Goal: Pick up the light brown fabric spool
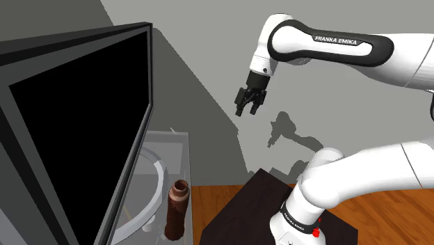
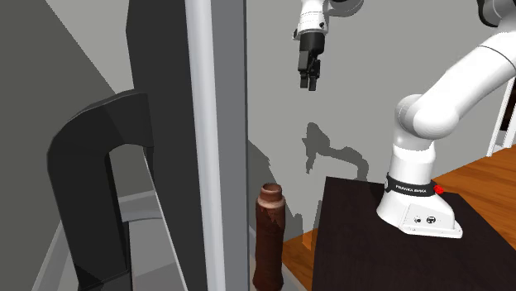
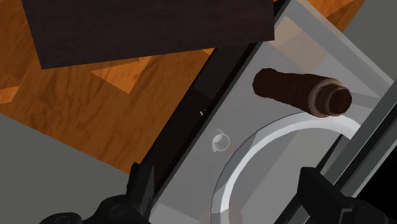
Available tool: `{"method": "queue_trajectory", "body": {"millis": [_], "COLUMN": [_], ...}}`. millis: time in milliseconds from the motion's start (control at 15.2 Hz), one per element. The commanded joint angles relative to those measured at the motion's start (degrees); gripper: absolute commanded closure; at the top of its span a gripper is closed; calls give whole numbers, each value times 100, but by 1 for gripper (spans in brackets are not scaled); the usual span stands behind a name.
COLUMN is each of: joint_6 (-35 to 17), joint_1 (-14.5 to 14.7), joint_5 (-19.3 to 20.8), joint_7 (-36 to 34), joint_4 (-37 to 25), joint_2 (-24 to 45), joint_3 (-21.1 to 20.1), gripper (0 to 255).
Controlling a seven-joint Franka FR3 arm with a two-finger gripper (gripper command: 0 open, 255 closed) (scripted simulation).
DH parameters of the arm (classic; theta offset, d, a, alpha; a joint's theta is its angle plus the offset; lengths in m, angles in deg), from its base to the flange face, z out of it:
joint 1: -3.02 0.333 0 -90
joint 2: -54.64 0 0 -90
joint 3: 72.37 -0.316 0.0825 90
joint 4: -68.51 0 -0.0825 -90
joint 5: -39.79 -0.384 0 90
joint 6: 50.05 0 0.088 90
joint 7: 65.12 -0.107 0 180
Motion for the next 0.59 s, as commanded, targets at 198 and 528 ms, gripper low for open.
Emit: {"method": "queue_trajectory", "body": {"millis": [198,528], "joint_6": [-355,-995], "joint_1": [118,338], "joint_5": [-214,-578], "joint_7": [-379,-998], "joint_4": [279,599], "joint_2": [99,447], "joint_3": [-335,-901], "gripper": [0,0]}}
